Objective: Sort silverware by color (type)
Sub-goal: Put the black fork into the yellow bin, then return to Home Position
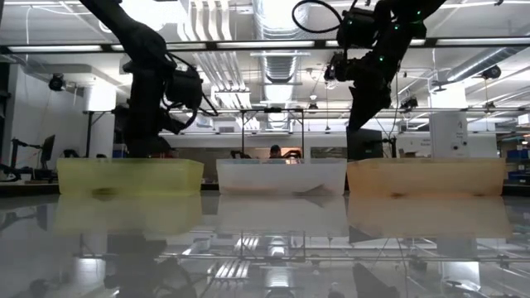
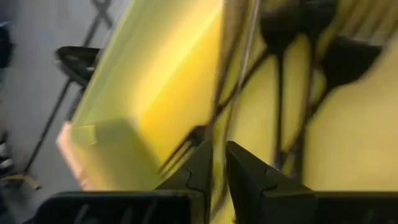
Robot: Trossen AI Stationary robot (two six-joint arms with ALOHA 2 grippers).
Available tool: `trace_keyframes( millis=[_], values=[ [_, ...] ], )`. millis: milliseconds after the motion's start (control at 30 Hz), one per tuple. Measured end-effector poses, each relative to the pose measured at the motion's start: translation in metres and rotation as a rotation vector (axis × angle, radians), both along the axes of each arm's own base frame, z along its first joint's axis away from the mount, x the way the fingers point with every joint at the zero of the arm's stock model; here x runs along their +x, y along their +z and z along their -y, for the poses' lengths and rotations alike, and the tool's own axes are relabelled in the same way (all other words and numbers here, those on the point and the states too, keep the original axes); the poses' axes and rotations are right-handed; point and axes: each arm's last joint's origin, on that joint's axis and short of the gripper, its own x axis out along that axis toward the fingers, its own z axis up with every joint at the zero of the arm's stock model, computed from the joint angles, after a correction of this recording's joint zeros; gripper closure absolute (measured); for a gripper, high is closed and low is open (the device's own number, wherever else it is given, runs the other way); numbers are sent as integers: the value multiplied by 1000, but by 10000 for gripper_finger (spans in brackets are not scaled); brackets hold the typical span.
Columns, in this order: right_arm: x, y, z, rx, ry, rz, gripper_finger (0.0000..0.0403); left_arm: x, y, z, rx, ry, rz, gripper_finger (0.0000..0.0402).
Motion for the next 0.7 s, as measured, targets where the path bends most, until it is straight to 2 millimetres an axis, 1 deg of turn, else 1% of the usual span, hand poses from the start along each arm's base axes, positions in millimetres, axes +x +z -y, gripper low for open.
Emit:
trace_keyframes(
  millis=[67,200,333,500,600,700],
  values=[
    [-3,5,-2,-3,-6,14,287,0,3,2,-16,-5,25,368],
    [-14,17,-7,-7,-16,37,287,-3,12,4,15,-3,42,353],
    [-27,35,-14,-30,-27,102,287,-5,23,9,47,-7,87,344],
    [-47,56,-24,-88,-12,200,287,-2,43,24,96,-45,207,340],
    [-61,55,-31,-98,-16,230,287,2,58,39,121,-97,318,340],
    [-74,44,-38,-99,-34,264,287,6,75,60,157,-170,443,340]
  ],
)
